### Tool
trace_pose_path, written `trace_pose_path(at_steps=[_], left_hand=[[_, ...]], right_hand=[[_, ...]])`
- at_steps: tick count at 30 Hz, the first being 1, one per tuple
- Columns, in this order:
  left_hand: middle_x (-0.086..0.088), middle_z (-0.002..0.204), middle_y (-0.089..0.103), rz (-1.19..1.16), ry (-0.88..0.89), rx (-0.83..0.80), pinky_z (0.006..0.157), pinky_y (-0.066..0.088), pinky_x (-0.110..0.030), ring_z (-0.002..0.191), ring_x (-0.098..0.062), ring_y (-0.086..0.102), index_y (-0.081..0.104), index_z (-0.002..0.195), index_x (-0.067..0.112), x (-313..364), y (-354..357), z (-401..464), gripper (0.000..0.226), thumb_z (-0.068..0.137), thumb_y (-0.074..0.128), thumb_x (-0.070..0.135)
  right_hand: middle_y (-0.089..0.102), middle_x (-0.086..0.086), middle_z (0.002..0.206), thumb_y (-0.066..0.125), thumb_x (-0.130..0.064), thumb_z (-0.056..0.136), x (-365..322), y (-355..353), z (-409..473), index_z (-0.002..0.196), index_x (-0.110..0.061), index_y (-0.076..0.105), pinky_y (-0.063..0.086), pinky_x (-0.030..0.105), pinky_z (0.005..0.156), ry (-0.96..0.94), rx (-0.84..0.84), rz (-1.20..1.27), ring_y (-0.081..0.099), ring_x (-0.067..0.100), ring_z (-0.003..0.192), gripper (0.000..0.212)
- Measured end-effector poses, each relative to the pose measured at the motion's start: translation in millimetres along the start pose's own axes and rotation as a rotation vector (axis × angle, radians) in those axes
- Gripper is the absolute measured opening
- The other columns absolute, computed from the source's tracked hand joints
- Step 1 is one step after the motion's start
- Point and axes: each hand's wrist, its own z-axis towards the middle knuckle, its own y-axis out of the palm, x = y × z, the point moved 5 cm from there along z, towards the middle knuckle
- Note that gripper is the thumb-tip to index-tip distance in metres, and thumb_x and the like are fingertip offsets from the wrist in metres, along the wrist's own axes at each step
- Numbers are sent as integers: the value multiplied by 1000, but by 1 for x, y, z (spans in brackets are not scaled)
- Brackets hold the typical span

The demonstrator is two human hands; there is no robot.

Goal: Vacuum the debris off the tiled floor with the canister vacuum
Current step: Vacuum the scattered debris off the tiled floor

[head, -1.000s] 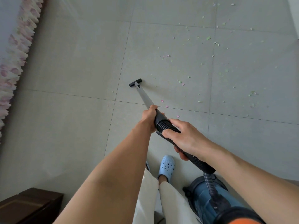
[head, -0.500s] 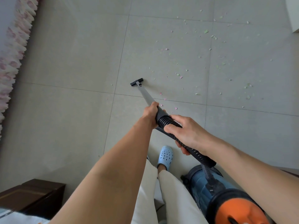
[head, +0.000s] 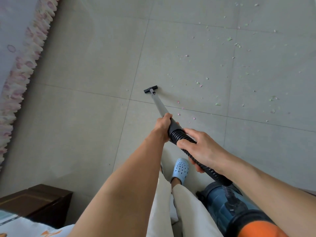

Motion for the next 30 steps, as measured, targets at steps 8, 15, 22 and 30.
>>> trace_pose_path(at_steps=[8,15,22,30], left_hand=[[-17,86,56,34,40,82,52,51,-33,63,-25,58,46,112,-3,60,-55,24,26,97,45,19],[-15,81,54,35,44,152,50,48,-32,61,-25,57,45,107,-1,94,-99,31,21,97,45,17],[-14,80,55,-45,12,156,48,48,-31,63,-24,57,47,126,-3,69,-112,13,37,97,46,19],[-14,76,55,-163,-15,193,52,49,-34,63,-24,57,45,108,-1,22,-120,-15,23,95,47,17]], right_hand=[[52,9,62,57,-26,92,-51,36,49,110,-23,63,43,29,46,10,-50,39,43,21,38,19],[52,12,67,55,-25,95,-85,66,74,116,-20,63,42,25,43,42,-97,74,44,17,36,22],[51,13,64,56,-24,94,-81,77,54,117,-21,63,40,25,43,68,-131,26,42,21,41,24],[51,10,59,58,-27,93,-59,83,25,115,-26,64,41,32,46,37,-210,-91,45,25,47,23]])
